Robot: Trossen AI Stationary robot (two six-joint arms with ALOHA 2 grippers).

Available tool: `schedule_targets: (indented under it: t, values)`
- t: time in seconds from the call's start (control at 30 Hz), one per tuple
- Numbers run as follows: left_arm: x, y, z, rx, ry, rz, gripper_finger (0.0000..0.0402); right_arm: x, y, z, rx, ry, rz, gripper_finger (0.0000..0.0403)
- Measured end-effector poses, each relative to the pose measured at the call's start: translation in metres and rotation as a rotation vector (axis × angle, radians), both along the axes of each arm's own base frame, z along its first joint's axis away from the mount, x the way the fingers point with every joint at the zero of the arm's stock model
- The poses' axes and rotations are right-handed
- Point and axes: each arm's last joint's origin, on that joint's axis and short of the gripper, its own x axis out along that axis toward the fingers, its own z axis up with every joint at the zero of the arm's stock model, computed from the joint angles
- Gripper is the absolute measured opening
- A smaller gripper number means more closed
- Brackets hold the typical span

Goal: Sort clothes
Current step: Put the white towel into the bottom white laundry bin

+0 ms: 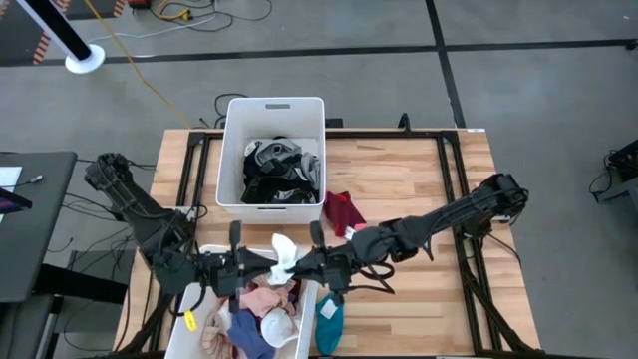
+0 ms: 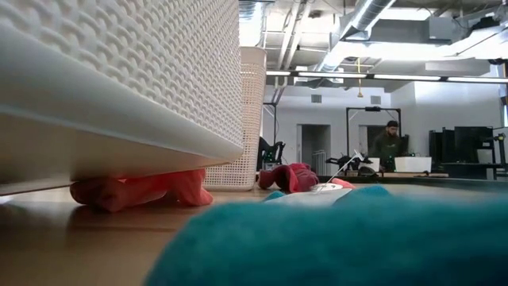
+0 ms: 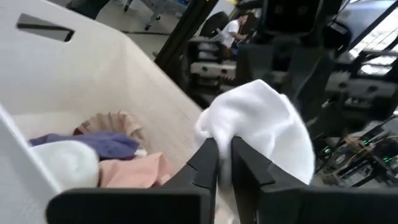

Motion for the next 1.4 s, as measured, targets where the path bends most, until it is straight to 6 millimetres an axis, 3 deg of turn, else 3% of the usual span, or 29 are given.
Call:
schedule_targets:
  t: [0.4, 0.83, 1.0, 1.4]
  values:
    - [-0.028, -0.022, 0.000, 0.084, -0.014, 0.026, 0.0001, -0.003, 0.001, -0.011, -0.006, 0.120, -0.027, 0.0117]
    - [-0.058, -0.042, -0.010, 0.066, 0.053, -0.133, 0.0001, -0.048, -0.002, 0.009, 0.062, 0.299, -0.186, 0.0168]
    - [-0.061, -0.044, -0.019, -0.040, 0.161, -0.254, 0.0002, -0.059, -0.004, -0.002, 0.119, 0.458, -0.237, 0.0167]
    - [-0.055, -0.031, -0.036, -0.199, 0.354, -0.210, 0.0005, -0.065, 0.015, -0.038, 0.212, 0.698, -0.197, 0.0167]
